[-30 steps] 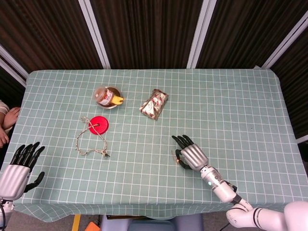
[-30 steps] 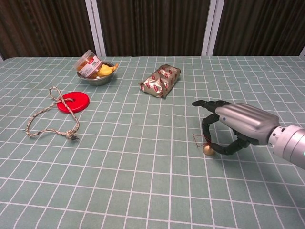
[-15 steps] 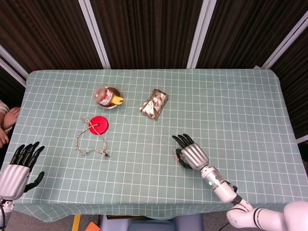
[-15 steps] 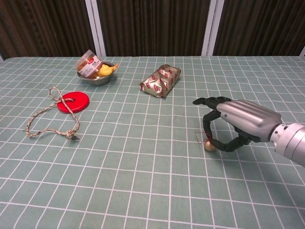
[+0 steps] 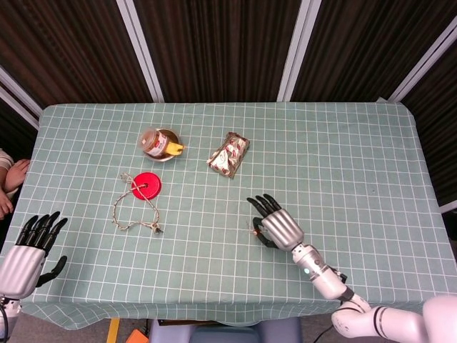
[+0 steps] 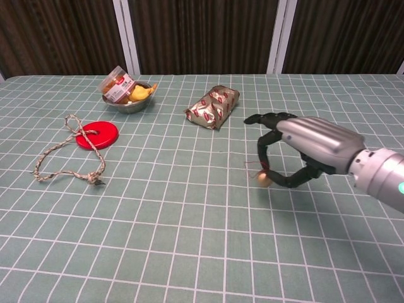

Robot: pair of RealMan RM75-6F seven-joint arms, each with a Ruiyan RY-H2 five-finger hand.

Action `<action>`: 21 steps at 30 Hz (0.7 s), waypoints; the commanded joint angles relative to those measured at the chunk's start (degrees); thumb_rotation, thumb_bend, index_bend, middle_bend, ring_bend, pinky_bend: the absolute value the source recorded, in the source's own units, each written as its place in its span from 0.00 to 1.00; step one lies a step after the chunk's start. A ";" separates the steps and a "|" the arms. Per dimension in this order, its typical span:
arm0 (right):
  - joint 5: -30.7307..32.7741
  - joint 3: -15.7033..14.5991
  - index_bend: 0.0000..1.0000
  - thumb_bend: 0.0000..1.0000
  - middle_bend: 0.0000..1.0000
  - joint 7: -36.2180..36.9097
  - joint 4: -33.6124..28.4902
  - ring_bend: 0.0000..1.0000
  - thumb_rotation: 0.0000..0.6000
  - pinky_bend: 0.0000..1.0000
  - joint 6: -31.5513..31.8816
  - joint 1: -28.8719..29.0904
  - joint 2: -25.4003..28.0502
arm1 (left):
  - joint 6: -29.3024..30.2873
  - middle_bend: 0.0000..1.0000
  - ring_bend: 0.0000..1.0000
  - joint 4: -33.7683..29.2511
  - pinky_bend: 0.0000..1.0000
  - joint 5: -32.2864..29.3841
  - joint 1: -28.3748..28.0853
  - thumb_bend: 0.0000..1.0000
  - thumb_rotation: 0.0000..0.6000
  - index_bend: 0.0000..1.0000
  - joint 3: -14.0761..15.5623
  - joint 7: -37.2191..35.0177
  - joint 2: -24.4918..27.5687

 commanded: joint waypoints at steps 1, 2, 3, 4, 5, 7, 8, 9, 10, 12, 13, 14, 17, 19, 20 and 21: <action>-0.59 -1.49 0.78 0.58 0.16 -0.62 -2.64 0.00 1.00 0.00 3.52 -2.74 4.01 | -0.56 0.00 0.00 0.01 0.00 -0.56 -0.02 0.38 1.00 0.00 -0.02 0.01 0.08; -0.54 -1.20 0.78 0.58 0.16 -0.13 -3.53 0.00 1.00 0.00 3.30 -2.46 4.20 | -0.83 0.00 0.00 -0.06 0.00 -0.92 -0.04 0.38 1.00 0.00 -0.10 -0.07 0.10; -0.50 -0.53 0.78 0.58 0.16 0.38 -4.36 0.00 1.00 0.00 2.52 -1.59 3.89 | -0.90 0.00 0.00 -0.20 0.00 -1.11 -0.06 0.38 1.00 0.00 -0.22 -0.01 0.11; -0.45 0.11 0.78 0.58 0.16 0.58 -4.49 0.00 1.00 0.00 1.74 -0.69 3.24 | -0.78 0.00 0.00 -0.31 0.00 -1.06 -0.07 0.38 1.00 0.00 -0.29 0.05 0.09; -0.23 0.64 0.78 0.58 0.16 0.61 -4.23 0.00 1.00 0.00 1.02 0.03 2.52 | -0.68 0.00 0.00 -0.39 0.00 -0.94 -0.09 0.38 1.00 0.00 -0.31 0.12 0.06; 0.67 1.78 0.78 0.58 0.16 0.79 -3.19 0.00 1.00 0.00 -1.17 1.82 0.51 | -0.36 0.00 0.00 -0.51 0.00 -0.42 -0.16 0.38 1.00 0.00 -0.29 0.45 -0.06; 1.19 2.01 0.78 0.58 0.16 0.81 -2.69 0.00 1.00 0.00 -1.85 2.19 0.08 | -0.33 0.00 0.00 -0.51 0.00 -0.29 -0.19 0.38 1.00 0.00 -0.29 0.62 -0.14; 1.62 1.99 0.78 0.58 0.16 0.73 -2.28 0.00 1.00 0.00 -2.04 2.13 0.05 | -0.37 0.00 0.00 -0.52 0.00 -0.21 -0.22 0.38 1.00 0.00 -0.25 0.70 -0.19; 1.88 1.42 0.78 0.58 0.16 0.51 -2.04 0.00 1.00 0.00 -1.61 1.41 0.65 | -0.52 0.00 0.00 -0.50 0.00 -0.17 -0.24 0.38 1.00 0.00 -0.15 0.67 -0.18; 1.60 -0.30 0.78 0.58 0.16 0.05 -2.39 0.00 1.00 0.00 0.04 -0.54 2.74 | -0.67 0.00 0.00 -0.30 0.00 -0.42 -0.20 0.38 1.00 0.00 -0.13 0.36 -0.01; 1.39 -0.85 0.78 0.58 0.16 0.02 -2.65 0.00 1.00 0.00 0.69 -1.19 3.49 | -0.73 0.00 0.00 -0.21 0.00 -0.63 -0.15 0.39 1.00 0.00 -0.16 0.21 0.05; 1.20 -1.15 0.78 0.58 0.16 0.42 -3.11 0.00 1.00 0.00 1.15 -1.58 4.07 | -0.95 0.00 0.00 -0.18 0.00 -1.01 -0.14 0.38 1.00 0.00 -0.22 -0.06 0.14; 1.18 -0.18 0.78 0.58 0.16 1.44 -3.35 0.00 1.00 0.00 0.33 -0.42 3.14 | -0.93 0.00 0.00 -0.38 0.00 -1.13 -0.15 0.38 1.00 0.00 -0.33 -0.13 0.24; 1.70 0.45 0.78 0.58 0.16 1.78 -2.55 0.00 1.00 0.00 -0.77 0.45 1.93 | -0.50 0.00 0.00 -0.55 0.00 -0.67 -0.06 0.39 1.00 0.00 -0.24 0.08 0.21; 2.16 0.60 0.78 0.58 0.16 1.94 -1.99 0.00 1.00 0.00 -1.66 0.89 1.29 | -0.21 0.00 0.00 -0.62 0.00 -0.44 0.05 0.39 1.00 0.00 -0.17 0.25 0.20; 2.42 0.59 0.78 0.58 0.16 1.97 -1.56 0.00 1.00 0.00 -2.22 1.13 0.90 | -0.07 0.00 0.00 -0.66 0.00 -0.37 0.12 0.39 1.00 0.00 -0.15 0.40 0.20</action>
